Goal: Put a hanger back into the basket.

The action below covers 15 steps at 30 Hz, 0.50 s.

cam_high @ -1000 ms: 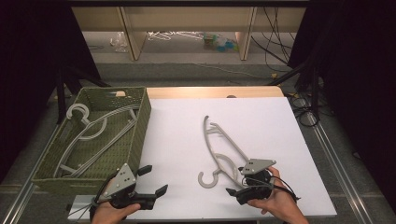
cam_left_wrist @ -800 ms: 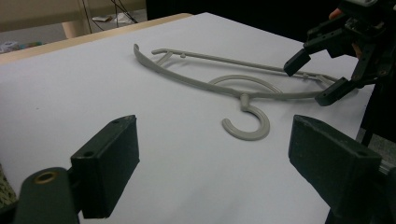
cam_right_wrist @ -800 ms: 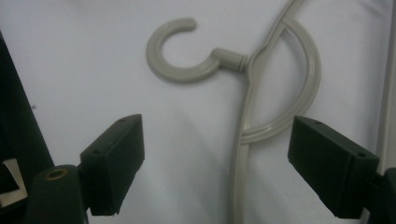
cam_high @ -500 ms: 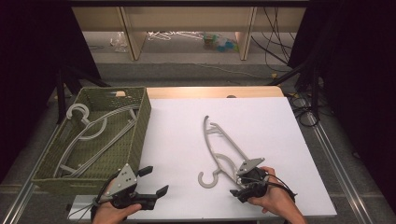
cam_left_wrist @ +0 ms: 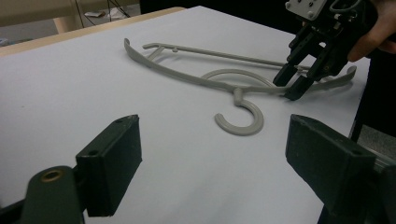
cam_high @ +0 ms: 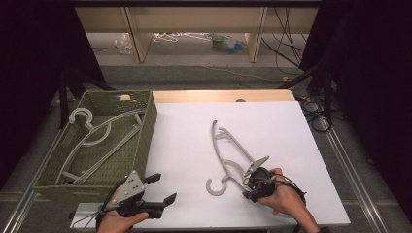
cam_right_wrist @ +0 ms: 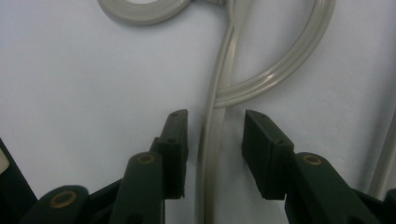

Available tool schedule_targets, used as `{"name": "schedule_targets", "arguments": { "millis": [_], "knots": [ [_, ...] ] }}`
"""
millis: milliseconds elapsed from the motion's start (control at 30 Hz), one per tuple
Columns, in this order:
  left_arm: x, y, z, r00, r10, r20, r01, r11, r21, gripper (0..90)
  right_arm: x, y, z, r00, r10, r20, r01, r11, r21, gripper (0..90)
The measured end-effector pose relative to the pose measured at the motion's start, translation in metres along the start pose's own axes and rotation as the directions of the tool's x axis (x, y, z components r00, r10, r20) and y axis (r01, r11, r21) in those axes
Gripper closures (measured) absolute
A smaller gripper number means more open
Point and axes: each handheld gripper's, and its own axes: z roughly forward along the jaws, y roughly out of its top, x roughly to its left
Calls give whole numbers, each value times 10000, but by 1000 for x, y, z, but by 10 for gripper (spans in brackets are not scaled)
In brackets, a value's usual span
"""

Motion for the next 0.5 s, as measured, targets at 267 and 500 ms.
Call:
{"name": "schedule_targets", "arguments": {
  "millis": [267, 500],
  "knots": [
    [0, 0, 1, 9999, 114, 6, -114, 9999, 94, 187, 0, 5, 1, 9998, -175, -1, 175, 9990, 411, 633],
    [1, -1, 4, 9996, 281, 24, -281, 9993, 239, 191, -1, 6, 1, 9990, -434, 75, 430, 9981, 449, 681]
  ]
}}
